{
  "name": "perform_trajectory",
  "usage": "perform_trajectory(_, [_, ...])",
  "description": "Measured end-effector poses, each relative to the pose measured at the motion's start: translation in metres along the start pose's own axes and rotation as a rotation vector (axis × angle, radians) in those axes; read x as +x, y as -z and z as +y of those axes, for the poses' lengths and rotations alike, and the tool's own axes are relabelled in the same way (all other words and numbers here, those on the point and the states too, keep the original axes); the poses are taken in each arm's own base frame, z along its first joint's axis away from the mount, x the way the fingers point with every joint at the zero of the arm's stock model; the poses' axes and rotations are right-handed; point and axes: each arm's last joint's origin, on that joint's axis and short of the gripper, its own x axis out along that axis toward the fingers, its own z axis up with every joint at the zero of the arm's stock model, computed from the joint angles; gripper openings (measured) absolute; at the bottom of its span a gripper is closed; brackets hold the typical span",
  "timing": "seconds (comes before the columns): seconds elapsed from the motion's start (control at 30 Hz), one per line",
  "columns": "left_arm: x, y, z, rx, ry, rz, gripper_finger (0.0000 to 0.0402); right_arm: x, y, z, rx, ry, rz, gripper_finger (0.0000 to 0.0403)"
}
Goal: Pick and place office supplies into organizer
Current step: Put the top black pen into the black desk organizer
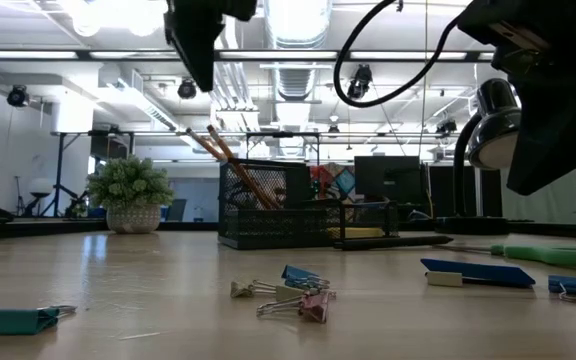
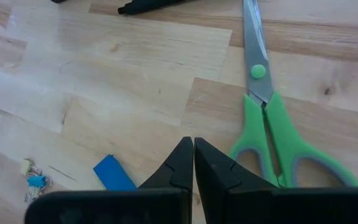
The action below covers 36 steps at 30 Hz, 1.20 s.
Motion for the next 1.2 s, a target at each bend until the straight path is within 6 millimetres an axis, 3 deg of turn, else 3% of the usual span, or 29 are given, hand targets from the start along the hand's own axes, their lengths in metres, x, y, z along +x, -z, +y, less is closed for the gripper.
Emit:
perform_trajectory(0.2, [-0.017, 0.004, 0.004, -0.080, 0.032, -0.068, 0.0102, 0.001, 0.000, -0.001, -0.003, 0.004, -0.001, 0.0009])
perform_trajectory(0.6, [-0.106, 0.027, -0.020, -0.273, 0.437, -0.523, 0.0103, -0.001, 0.002, 0.002, -0.056, -0.032, 0.073, 0.0009])
perform_trajectory(0.73, [-0.115, 0.033, -0.040, -0.277, 0.554, -0.592, 0.0103, -0.009, 0.003, 0.013, -0.115, -0.142, 0.130, 0.0009])
perform_trajectory(0.93, [-0.117, 0.043, -0.090, -0.261, 0.707, -0.627, 0.0103, -0.035, 0.002, 0.030, -0.188, -0.378, 0.165, 0.0009])
perform_trajectory(1.2, [-0.120, 0.053, -0.154, -0.257, 0.917, -0.723, 0.0103, -0.077, 0.009, 0.029, -0.233, -0.533, 0.117, 0.0009])
